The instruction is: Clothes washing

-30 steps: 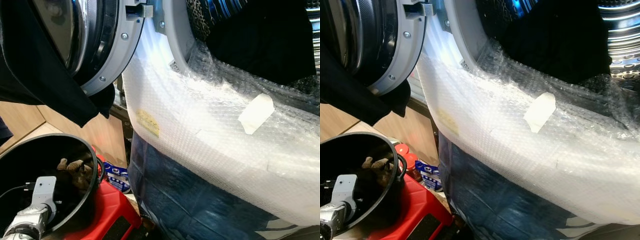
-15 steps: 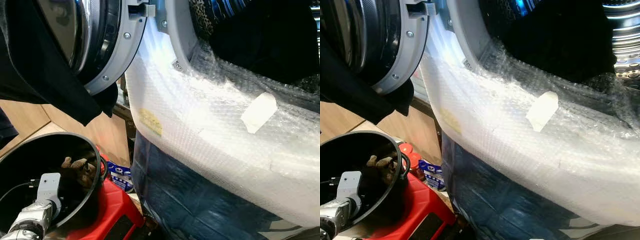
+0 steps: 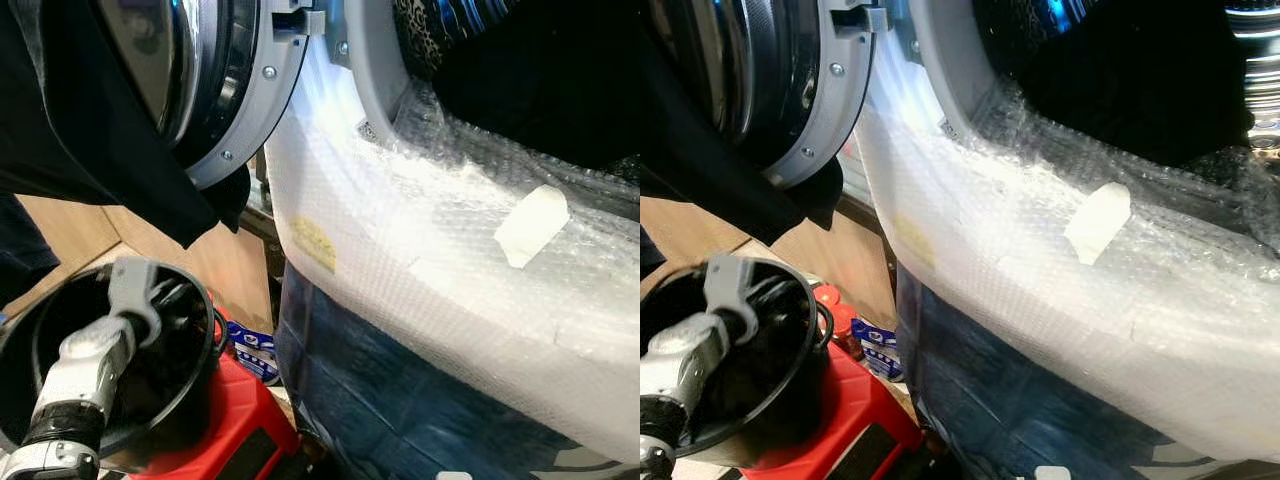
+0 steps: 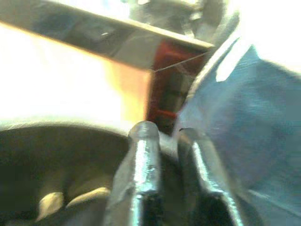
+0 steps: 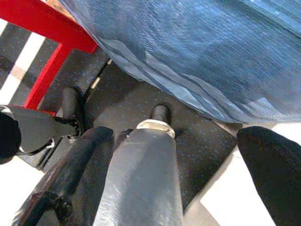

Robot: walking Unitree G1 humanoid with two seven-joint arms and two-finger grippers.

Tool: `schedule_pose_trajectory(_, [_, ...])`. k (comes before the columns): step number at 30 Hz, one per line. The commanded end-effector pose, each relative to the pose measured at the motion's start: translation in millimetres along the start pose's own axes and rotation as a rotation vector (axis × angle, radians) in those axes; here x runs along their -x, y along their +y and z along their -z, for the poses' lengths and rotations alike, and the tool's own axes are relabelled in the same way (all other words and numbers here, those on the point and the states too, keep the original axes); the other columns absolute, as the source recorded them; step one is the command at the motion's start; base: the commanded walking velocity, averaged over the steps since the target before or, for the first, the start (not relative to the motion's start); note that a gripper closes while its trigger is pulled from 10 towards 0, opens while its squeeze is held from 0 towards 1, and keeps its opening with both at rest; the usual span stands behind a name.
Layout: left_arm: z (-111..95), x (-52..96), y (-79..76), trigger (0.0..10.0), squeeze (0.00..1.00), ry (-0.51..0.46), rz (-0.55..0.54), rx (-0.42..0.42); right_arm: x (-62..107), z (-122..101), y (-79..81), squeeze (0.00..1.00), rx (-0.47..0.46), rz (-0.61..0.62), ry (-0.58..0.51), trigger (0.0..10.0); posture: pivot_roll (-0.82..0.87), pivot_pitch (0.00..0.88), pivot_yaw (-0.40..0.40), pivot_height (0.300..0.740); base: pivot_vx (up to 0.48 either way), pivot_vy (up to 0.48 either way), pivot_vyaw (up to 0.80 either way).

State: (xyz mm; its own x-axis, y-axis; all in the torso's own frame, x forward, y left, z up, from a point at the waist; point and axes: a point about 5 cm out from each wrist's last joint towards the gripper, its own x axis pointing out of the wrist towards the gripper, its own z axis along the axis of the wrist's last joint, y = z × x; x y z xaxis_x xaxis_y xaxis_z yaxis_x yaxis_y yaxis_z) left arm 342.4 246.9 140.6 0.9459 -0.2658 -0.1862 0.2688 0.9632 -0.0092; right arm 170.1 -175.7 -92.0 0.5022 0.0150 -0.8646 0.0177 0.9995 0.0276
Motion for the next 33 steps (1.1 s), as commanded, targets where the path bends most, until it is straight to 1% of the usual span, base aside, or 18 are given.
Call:
schedule_pose_trajectory(1, [0.7,4.1,-5.3,0.0,0.00,0.024,0.069,-0.009,0.9,8.6,0.0,0.00,-0.031,0.007,0.024,10.0,0.08,0.108,0.037,0.740,0.000,0.000,0.00])
schedule_pose_trajectory(4, [-10.7,9.7,-20.8,0.0,0.00,0.002,0.218,-0.035,0.9,9.2,0.8,0.00,-0.040,0.010,0.025,10.0,0.08,0.106,0.047,0.740,0.000,0.000,0.00])
schedule_pose_trajectory(6, [-12.7,11.4,-24.0,0.0,0.00,-0.002,0.248,-0.041,0.9,9.5,0.8,0.00,-0.040,0.010,0.025,10.0,0.08,0.106,0.047,0.740,0.000,0.000,0.00])
schedule_pose_trajectory(7, [-5.7,21.7,-30.0,0.0,0.00,0.080,0.351,-0.092,1.4,12.3,0.5,0.00,-0.046,0.012,0.031,10.0,0.08,0.102,0.055,0.740,0.000,0.000,0.00])
schedule_pose_trajectory(8, [7.8,27.8,-26.6,0.1,0.00,0.191,0.349,-0.160,1.7,14.9,0.3,0.00,-0.051,0.014,0.036,10.0,0.08,0.099,0.063,0.740,0.000,0.000,0.00])
schedule_pose_trajectory(9, [7.8,27.8,-26.6,0.1,0.00,0.191,0.349,-0.160,1.7,14.9,0.3,0.00,-0.051,0.014,0.036,10.0,0.08,0.099,0.063,0.740,0.000,0.000,0.00])
schedule_pose_trajectory(10, [15.7,28.7,-19.3,6.1,0.00,0.250,0.282,-0.180,1.9,16.1,0.1,0.00,-0.052,0.015,0.039,10.0,0.08,0.102,0.066,0.740,0.000,0.000,0.00])
schedule_pose_trajectory(11, [17.1,28.4,-14.7,10.0,0.00,0.260,0.236,-0.153,2.0,16.6,-0.1,0.00,-0.053,0.016,0.040,10.0,0.08,0.102,0.066,0.740,0.000,0.000,0.00])
schedule_pose_trajectory(12, [14.8,27.5,-5.0,10.0,0.00,0.255,0.145,-0.119,2.1,17.1,-0.4,0.00,-0.055,0.017,0.041,10.0,0.08,0.102,0.066,0.740,0.000,0.000,0.00])
schedule_pose_trajectory(13, [14.8,27.5,-5.0,10.0,0.00,0.255,0.145,-0.119,2.1,17.1,-0.4,0.00,-0.055,0.017,0.041,10.0,0.08,0.102,0.066,0.740,0.000,0.000,0.00])
schedule_pose_trajectory(14, [10.3,27.3,4.4,10.0,1.00,0.244,0.054,-0.099,2.3,17.6,-0.9,0.00,-0.057,0.019,0.042,10.0,0.09,0.101,0.062,0.740,0.000,0.000,0.00])
schedule_pose_trajectory(15, [6.5,27.3,12.6,10.0,1.00,0.234,-0.024,-0.077,2.4,18.1,-1.5,0.00,-0.059,0.020,0.042,10.0,0.09,0.101,0.062,0.740,0.000,0.000,0.00])
schedule_pose_trajectory(16, [4.2,27.6,17.4,10.0,1.00,0.232,-0.060,-0.084,2.5,18.2,-1.7,0.00,-0.058,0.020,0.043,10.0,0.09,0.101,0.059,0.740,0.000,0.000,0.00])
schedule_pose_trajectory(20, [-8.1,32.2,35.9,10.0,1.00,0.222,-0.150,-0.100,2.3,16.6,-2.5,0.00,-0.053,0.020,0.041,10.0,0.09,0.101,0.054,0.740,0.000,0.000,0.00])
schedule_pose_trajectory(23, [-5.5,32.2,36.4,10.0,1.00,0.241,-0.132,-0.093,2.2,14.5,-4.3,0.00,-0.052,0.023,0.037,10.0,0.09,0.103,0.050,0.740,0.000,0.000,0.00])
schedule_pose_trajectory(26, [10.7,28.2,33.8,10.0,1.00,0.290,-0.108,-0.074,1.9,12.5,-5.0,0.00,-0.047,0.024,0.033,10.0,0.07,0.119,0.042,0.740,0.000,0.000,0.00])
schedule_pose_trajectory(30, [21.8,27.0,34.8,10.0,1.00,0.325,-0.115,-0.062,2.0,11.9,-5.8,0.00,-0.046,0.024,0.031,10.0,0.06,0.126,0.031,0.740,0.000,0.000,0.00])
schedule_pose_trajectory(33, [30.8,29.6,35.7,10.0,1.00,0.368,-0.117,-0.081,2.6,13.4,-9.1,0.00,-0.044,0.032,0.033,10.0,0.05,0.154,0.010,0.740,0.000,0.000,0.00])
